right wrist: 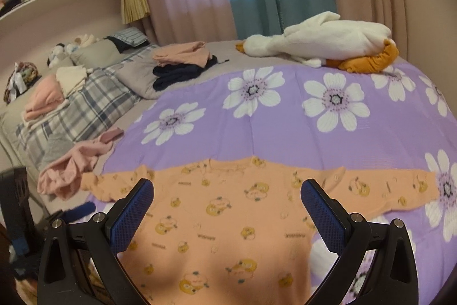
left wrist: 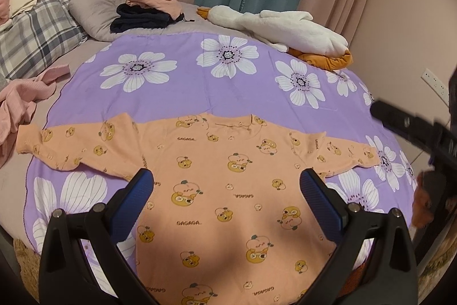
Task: Fold small clothes
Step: 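Grasp the cuff of the orange shirt's sleeve with the right tool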
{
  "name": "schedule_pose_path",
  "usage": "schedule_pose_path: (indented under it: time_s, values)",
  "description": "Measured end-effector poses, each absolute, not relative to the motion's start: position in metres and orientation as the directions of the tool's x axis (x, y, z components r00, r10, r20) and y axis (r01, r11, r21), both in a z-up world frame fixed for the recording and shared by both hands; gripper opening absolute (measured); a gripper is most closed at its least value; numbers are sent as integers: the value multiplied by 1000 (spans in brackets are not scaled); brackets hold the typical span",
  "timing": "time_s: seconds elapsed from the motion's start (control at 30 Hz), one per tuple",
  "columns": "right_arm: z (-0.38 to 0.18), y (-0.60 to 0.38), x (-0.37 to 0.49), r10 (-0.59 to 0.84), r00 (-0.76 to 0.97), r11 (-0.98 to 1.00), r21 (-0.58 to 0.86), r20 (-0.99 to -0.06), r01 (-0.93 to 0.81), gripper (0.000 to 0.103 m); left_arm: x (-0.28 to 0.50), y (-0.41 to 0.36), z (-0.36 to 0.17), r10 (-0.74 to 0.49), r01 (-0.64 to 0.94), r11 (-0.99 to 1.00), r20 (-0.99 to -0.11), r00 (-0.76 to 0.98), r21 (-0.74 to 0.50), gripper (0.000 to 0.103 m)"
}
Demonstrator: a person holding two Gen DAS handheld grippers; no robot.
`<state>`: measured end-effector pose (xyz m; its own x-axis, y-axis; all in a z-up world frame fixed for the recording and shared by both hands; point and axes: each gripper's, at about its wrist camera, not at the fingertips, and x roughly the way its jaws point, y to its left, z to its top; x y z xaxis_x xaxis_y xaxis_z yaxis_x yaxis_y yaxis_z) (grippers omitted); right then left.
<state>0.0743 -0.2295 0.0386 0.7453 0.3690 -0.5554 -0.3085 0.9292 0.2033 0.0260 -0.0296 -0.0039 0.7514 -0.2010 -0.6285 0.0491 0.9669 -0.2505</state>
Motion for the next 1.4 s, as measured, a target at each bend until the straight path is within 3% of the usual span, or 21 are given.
schedule_pose_path:
  time_s: [0.23, 0.43, 0.53, 0.67, 0.77, 1.03, 1.17, 1.2, 1.27, 1.4]
  values:
    - [35, -277, 118, 328, 749, 939, 285, -576, -192, 103, 45, -47, -16, -207, 63, 970, -665, 718, -235, 101]
    - [7, -366, 136, 112, 796, 952, 293, -594, 85, 99, 67, -65, -44, -276, 96, 954, -702, 656, -285, 95]
    - [-12, -424, 140, -50, 779, 916, 283, -625, 286, 81, 77, -76, -59, -316, 109, 941, -713, 626, -321, 83]
    - [-49, -499, 144, -73, 711, 804, 381, -699, 457, 61, 87, -91, -81, -335, 124, 937, -742, 581, -326, 66]
    - [-67, -535, 136, -93, 681, 718, 426, -726, 551, 59, 91, -97, -98, -331, 119, 940, -772, 543, -319, 56]
    - [-110, -572, 140, -46, 647, 598, 498, -761, 628, 58, 96, -102, -128, -330, 118, 943, -818, 471, -312, 55]
    - [-133, -570, 166, 23, 641, 592, 527, -768, 610, 39, 96, -105, -134, -321, 132, 946, -822, 469, -295, 55]
    - [-137, -569, 169, 7, 637, 600, 512, -771, 614, 25, 96, -105, -135, -321, 133, 947, -822, 469, -294, 55]
    - [-134, -563, 178, -52, 619, 640, 450, -784, 623, 9, 97, -104, -135, -324, 130, 946, -823, 468, -298, 55]
    - [-105, -561, 173, -78, 691, 658, 483, -719, 577, 7, 98, -104, -136, -332, 130, 942, -820, 466, -308, 56]
